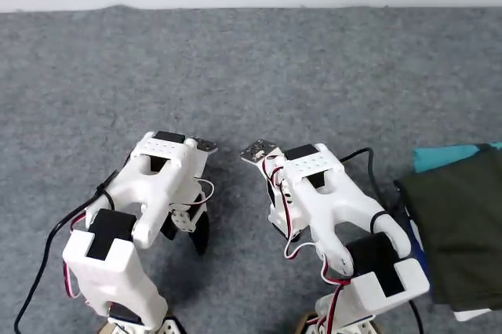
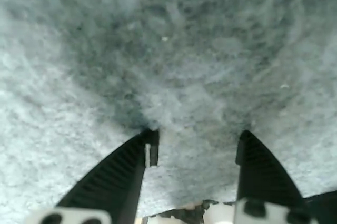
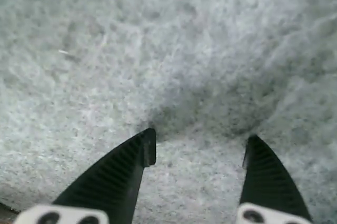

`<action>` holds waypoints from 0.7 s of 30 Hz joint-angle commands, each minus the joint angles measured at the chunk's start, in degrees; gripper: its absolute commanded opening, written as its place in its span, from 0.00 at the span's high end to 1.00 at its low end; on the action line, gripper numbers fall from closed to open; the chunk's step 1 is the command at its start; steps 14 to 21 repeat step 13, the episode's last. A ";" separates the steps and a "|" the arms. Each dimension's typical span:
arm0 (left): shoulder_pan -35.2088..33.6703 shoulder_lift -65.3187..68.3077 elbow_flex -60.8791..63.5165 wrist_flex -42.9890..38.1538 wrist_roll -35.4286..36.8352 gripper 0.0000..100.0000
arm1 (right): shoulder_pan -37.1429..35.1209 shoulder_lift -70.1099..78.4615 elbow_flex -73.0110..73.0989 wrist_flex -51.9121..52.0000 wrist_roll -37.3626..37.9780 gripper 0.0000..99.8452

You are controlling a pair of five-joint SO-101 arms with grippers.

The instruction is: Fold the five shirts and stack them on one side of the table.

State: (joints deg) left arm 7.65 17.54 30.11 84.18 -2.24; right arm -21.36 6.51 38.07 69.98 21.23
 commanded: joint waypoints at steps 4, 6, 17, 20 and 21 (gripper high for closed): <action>0.18 0.44 5.23 -0.09 0.35 0.75 | 0.13 1.45 4.75 -0.22 -0.44 0.75; 0.18 0.44 5.23 -0.09 0.26 0.75 | 0.13 1.45 4.75 -0.22 -0.44 0.75; 0.53 -0.44 -1.89 13.36 0.18 0.75 | 0.13 1.45 4.75 -0.22 -0.44 0.75; 0.53 -0.44 -1.89 13.36 0.18 0.75 | 0.13 1.45 4.75 -0.22 -0.44 0.75; 0.53 -0.44 -1.89 13.36 0.18 0.75 | 0.13 1.45 4.75 -0.22 -0.44 0.75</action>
